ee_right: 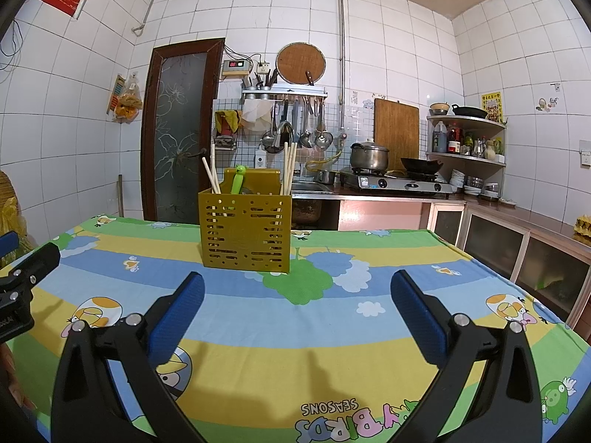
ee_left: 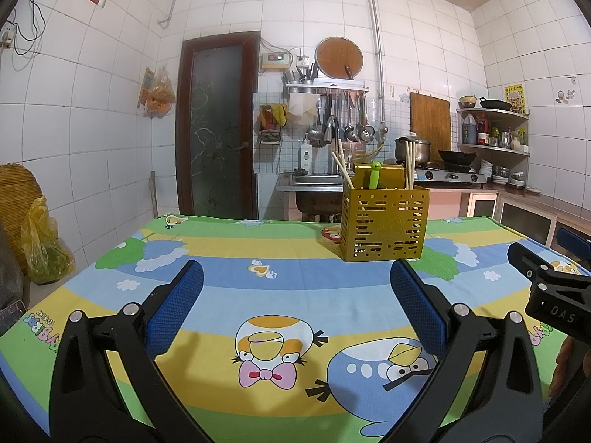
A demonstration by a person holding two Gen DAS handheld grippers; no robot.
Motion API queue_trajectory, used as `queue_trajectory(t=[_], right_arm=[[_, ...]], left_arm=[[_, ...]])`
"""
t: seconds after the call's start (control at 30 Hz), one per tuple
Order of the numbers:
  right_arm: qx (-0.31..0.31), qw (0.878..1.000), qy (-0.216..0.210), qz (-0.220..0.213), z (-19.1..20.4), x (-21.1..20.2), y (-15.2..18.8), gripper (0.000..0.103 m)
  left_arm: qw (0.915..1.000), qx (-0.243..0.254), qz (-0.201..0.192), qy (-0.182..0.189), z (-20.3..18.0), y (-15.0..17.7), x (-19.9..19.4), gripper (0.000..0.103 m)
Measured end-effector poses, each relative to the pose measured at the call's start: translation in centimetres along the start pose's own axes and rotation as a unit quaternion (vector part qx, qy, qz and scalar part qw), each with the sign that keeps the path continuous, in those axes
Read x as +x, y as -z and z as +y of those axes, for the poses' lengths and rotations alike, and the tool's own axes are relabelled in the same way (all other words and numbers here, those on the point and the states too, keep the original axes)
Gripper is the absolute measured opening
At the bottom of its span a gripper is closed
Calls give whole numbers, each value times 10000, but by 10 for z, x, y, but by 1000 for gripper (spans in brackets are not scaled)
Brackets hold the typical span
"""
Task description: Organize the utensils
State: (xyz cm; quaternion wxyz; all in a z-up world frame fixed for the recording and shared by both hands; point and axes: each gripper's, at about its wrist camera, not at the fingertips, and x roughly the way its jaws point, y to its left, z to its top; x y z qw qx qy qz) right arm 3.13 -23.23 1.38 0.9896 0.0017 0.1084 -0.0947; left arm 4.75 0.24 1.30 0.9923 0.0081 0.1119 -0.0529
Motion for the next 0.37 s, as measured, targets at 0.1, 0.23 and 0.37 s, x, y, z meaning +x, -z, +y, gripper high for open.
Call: queue_trajectory(t=[0.1,0.23,0.37], right_arm=[[-2,10000,-2,-6,1,0,0,99],[-3,10000,-2,-4,1,0,0,99],[-1,10000,-2,-4,1,0,0,99]], left_arm=[[10000,-3,7,0,0,0,0,98],[10000,-15,16,3,-1,-2,0,98],[10000,-20,18,-1,-2,-2,0,98]])
